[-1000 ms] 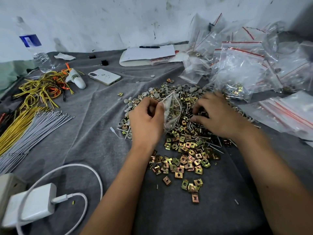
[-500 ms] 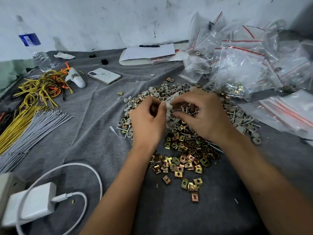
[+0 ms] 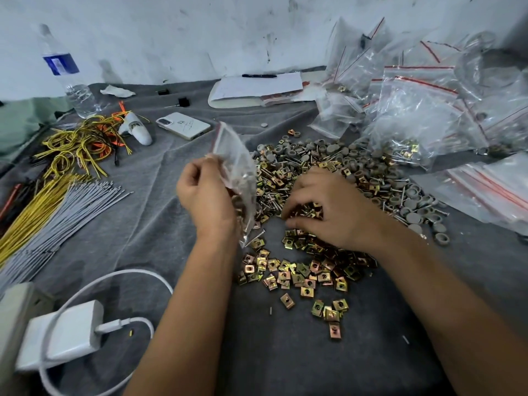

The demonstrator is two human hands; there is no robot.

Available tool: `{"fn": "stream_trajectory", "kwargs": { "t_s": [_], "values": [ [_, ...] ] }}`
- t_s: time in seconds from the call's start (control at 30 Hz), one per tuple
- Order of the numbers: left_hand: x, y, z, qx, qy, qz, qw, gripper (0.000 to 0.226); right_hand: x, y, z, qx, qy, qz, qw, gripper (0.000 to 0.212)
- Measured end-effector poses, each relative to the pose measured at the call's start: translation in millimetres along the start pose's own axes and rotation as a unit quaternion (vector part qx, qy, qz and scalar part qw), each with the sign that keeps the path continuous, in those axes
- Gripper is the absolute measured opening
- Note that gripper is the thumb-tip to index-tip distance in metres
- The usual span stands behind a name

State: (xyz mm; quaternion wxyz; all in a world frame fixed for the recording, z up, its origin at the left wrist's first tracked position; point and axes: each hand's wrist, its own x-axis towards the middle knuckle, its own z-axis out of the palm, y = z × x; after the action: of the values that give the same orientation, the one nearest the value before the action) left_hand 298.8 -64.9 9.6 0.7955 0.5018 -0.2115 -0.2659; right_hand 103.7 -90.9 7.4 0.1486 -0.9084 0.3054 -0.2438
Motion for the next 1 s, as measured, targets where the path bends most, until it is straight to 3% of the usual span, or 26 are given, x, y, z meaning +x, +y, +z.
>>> {"fn": "stream_trajectory", "kwargs": {
  "t_s": [0.1, 0.27, 0.37, 0.5, 0.6, 0.7, 0.83, 1.0],
  "values": [
    [14.5, 11.9, -7.5, -0.061, 0.062, 0.017, 0.996, 0.033, 1.5, -1.1, 6.7, -0.025, -0.084, 0.011, 0.996, 0.023],
    [31.8, 44.5, -23.5, -0.1, 0.092, 0.115, 0.984, 0.044, 1.7, -1.0, 6.2, -0.03, -0.118, 0.039, 0.992, 0.029],
    [37.2, 60.8, -35.5, -0.042, 0.103, 0.239, 0.965, 0.026, 3.1, -5.0, 7.2, -0.002, -0.113, 0.039, 0.993, 0.02],
    [27.2, 61.0, -45.5, 0.189, 0.059, 0.36, 0.912, 0.009, 5.2, -7.8, 11.2, 0.019, -0.074, 0.046, 0.996, 0.015],
    [9.6, 43.9, -46.1, 0.318, -0.015, 0.315, 0.894, 0.01, 5.9, -9.3, 13.2, 0.075, 0.012, 0.043, 0.996, 0.012],
    [-0.8, 20.4, -39.9, 0.299, -0.036, 0.227, 0.926, 0.017, 5.9, -10.2, 14.3, 0.166, 0.065, 0.049, 0.983, 0.018],
    [-1.5, 10.3, -34.2, 0.263, -0.011, 0.173, 0.949, 0.019, 5.5, -11.8, 16.9, 0.123, 0.047, 0.048, 0.99, 0.021],
    [10.8, 8.1, -39.4, 0.169, 0.082, 0.109, 0.976, 0.019, 7.3, -21.5, 16.6, 0.051, 0.043, 0.014, 0.998, 0.014]
  ]
}}
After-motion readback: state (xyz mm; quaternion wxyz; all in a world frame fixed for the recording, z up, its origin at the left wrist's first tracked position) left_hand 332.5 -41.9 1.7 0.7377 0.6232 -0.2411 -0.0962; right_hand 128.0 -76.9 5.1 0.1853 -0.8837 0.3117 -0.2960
